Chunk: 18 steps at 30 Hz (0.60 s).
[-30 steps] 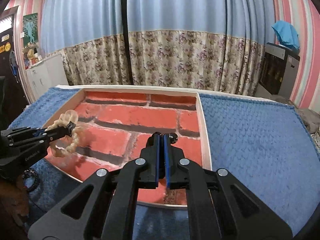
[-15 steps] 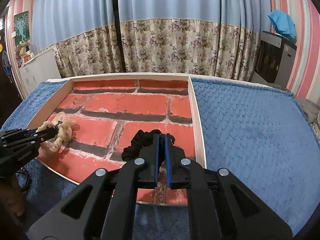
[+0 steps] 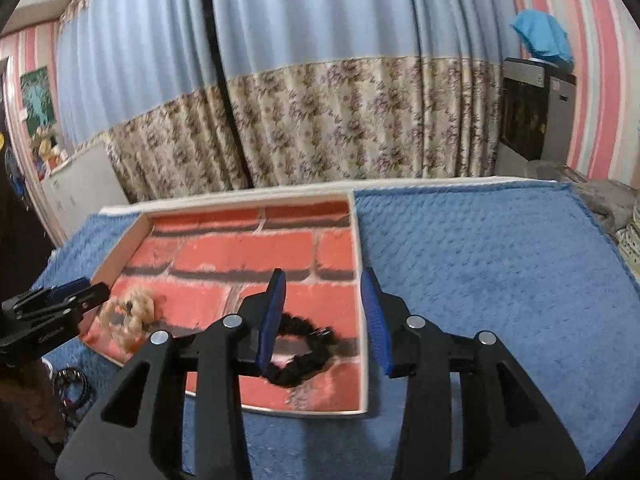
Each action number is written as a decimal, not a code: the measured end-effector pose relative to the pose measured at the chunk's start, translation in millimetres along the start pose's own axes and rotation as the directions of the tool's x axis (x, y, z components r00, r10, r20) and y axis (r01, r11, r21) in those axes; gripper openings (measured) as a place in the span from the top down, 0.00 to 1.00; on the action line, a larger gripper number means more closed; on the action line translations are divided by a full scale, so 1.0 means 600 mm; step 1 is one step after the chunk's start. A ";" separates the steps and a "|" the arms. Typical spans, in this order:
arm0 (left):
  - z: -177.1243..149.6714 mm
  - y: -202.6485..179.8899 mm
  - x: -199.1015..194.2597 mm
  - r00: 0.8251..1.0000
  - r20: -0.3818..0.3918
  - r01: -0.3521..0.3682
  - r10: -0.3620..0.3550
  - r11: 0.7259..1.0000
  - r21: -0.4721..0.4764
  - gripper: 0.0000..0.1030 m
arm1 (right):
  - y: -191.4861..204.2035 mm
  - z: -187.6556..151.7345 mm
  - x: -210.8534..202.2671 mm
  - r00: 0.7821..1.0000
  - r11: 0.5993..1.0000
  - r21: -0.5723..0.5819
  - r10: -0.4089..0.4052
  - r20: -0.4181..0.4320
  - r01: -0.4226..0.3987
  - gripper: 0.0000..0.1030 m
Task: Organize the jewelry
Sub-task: 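Open both tools to release the scrunchies into the tray, then grasp the red-bead black cord with the left tool while the right tool grasps the black braided bracelet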
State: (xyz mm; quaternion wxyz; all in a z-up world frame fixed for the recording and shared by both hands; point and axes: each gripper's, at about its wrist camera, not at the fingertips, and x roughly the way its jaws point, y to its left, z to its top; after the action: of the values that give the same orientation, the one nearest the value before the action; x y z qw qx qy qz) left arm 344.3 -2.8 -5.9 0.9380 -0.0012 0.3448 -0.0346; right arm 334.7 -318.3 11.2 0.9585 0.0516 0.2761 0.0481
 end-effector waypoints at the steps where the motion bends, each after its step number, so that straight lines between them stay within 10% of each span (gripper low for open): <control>1: 0.003 0.003 -0.007 1.000 0.009 -0.006 0.006 1.000 -0.001 0.56 | -0.006 0.004 -0.007 1.000 1.000 0.007 -0.003 0.009 0.003 0.61; 18: -0.027 0.063 -0.111 0.994 0.067 -0.088 0.089 0.996 -0.017 0.52 | -0.005 -0.027 -0.108 1.000 0.995 -0.095 -0.020 0.018 0.022 0.61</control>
State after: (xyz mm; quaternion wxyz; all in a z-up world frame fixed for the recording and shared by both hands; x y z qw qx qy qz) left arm 285.6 39.5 24.0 0.9497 0.0062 0.3130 0.0094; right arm 271.7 -327.7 31.4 0.9627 0.0034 0.2658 0.0506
